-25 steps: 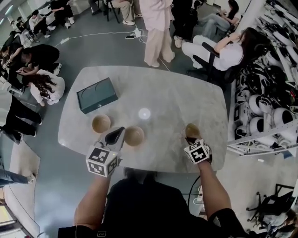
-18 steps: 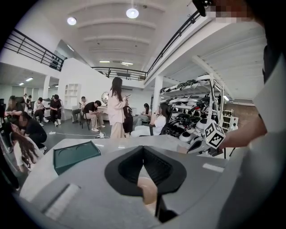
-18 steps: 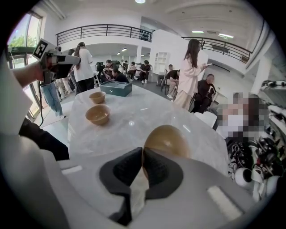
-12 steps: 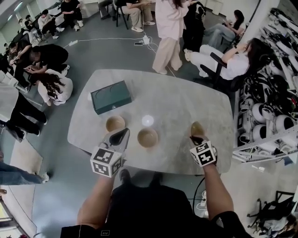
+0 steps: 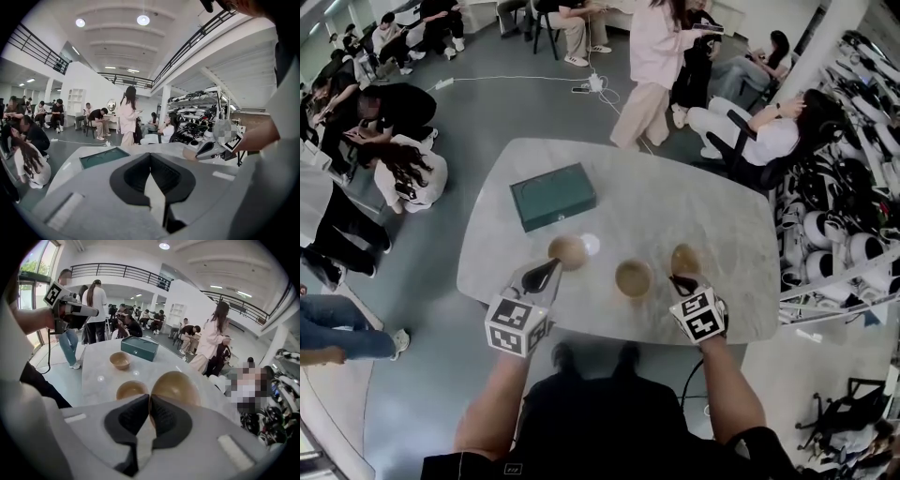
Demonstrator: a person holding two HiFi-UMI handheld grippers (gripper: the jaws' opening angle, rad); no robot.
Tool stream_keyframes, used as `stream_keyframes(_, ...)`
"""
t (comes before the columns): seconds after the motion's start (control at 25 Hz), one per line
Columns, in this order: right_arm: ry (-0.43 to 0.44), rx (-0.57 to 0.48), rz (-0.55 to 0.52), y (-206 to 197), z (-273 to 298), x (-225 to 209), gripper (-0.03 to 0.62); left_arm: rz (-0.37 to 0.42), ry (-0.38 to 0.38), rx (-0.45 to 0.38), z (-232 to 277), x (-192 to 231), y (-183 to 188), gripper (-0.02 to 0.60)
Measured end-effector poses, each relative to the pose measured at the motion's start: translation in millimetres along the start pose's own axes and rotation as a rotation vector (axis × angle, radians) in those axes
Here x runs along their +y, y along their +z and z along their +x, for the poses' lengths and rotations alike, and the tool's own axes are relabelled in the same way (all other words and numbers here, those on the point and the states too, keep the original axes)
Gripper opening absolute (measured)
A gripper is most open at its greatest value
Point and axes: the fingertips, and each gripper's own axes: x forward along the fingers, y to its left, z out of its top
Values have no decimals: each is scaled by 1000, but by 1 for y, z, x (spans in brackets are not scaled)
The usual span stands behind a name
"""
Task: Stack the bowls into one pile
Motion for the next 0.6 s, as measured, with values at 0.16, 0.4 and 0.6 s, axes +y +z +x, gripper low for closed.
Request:
stream_keyframes(0.16,-14,-4,-20,33,5,42,17,-4,-34,2,-24,29,-9,11)
stream_keyframes(0.4,-19,20,-77,55,6,84,17,-9,-71,14,-41,48,-16,11)
stream_keyframes(0.6,-2,55,-128,52,11,96,17,-16,-93,11,-34,45,-14,11)
